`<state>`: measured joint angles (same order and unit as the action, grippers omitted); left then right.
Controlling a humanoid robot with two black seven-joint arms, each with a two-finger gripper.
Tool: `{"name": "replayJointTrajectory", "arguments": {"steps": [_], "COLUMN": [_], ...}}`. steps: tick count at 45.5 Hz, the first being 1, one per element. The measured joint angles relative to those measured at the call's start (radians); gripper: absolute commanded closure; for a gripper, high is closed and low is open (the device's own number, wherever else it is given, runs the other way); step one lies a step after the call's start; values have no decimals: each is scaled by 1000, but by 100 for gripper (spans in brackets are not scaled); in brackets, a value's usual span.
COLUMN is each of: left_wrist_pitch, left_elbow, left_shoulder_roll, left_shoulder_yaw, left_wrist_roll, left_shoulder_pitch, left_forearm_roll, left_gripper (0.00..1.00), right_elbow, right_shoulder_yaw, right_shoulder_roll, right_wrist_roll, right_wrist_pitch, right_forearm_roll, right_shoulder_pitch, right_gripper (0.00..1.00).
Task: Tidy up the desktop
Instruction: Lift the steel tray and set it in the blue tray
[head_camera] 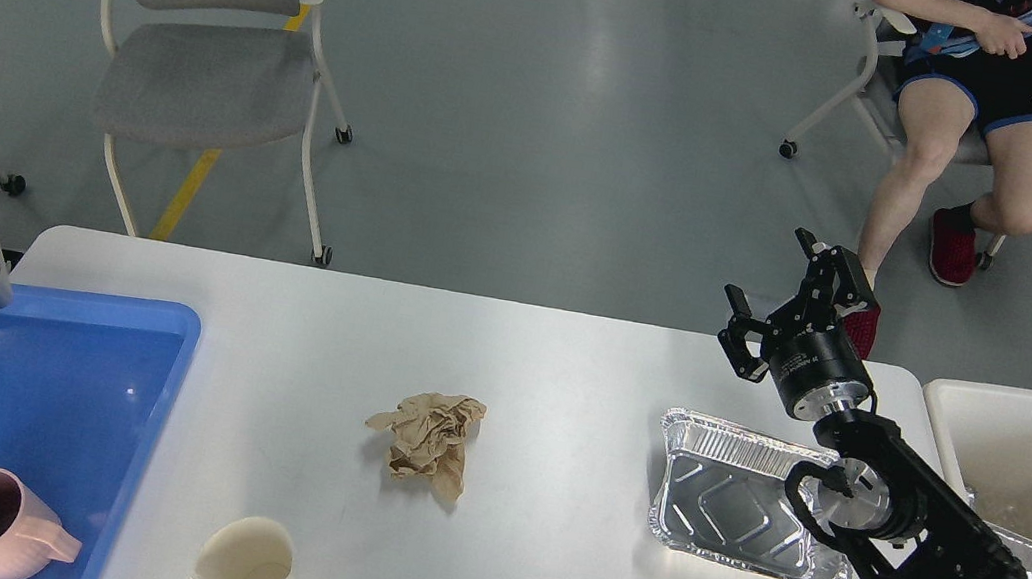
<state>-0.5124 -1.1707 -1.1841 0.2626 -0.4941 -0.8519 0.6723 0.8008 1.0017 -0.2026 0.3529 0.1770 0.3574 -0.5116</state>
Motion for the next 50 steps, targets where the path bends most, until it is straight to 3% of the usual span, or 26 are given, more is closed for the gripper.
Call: {"name": "replayJointTrajectory", "arguments": {"steps": [12,21,28,39,44,50], "left_wrist_pitch": [80,113,135,165,165,153], "left_elbow": [277,404,428,428,425,371], "left_shoulder_roll": [290,414,441,434,428,388], "left_shoulder_yaw": [1,2,3,4,4,21], "left_wrist_roll": [4,5,7,12,12,27], "left_shoulder_pitch": [117,158,167,169,169,165], "left_forearm_roll": [2,2,-1,-14,-34,-50], "left_gripper": [100,99,63,19,11,11], "right_elbow": [0,0,0,0,0,0], "right_shoulder_yaw": [0,0,0,0,0,0], "right_shoulder_roll": [0,-4,-4,-5,-5,-5], "right_wrist_roll": [1,1,1,1,1,1], "right_wrist_pitch": [0,0,0,0,0,0], "right_forearm_roll": [0,0,0,0,0,0], "right_shoulder_pitch": [7,10,10,9,7,7], "right_gripper": [0,0,0,0,0,0]}}
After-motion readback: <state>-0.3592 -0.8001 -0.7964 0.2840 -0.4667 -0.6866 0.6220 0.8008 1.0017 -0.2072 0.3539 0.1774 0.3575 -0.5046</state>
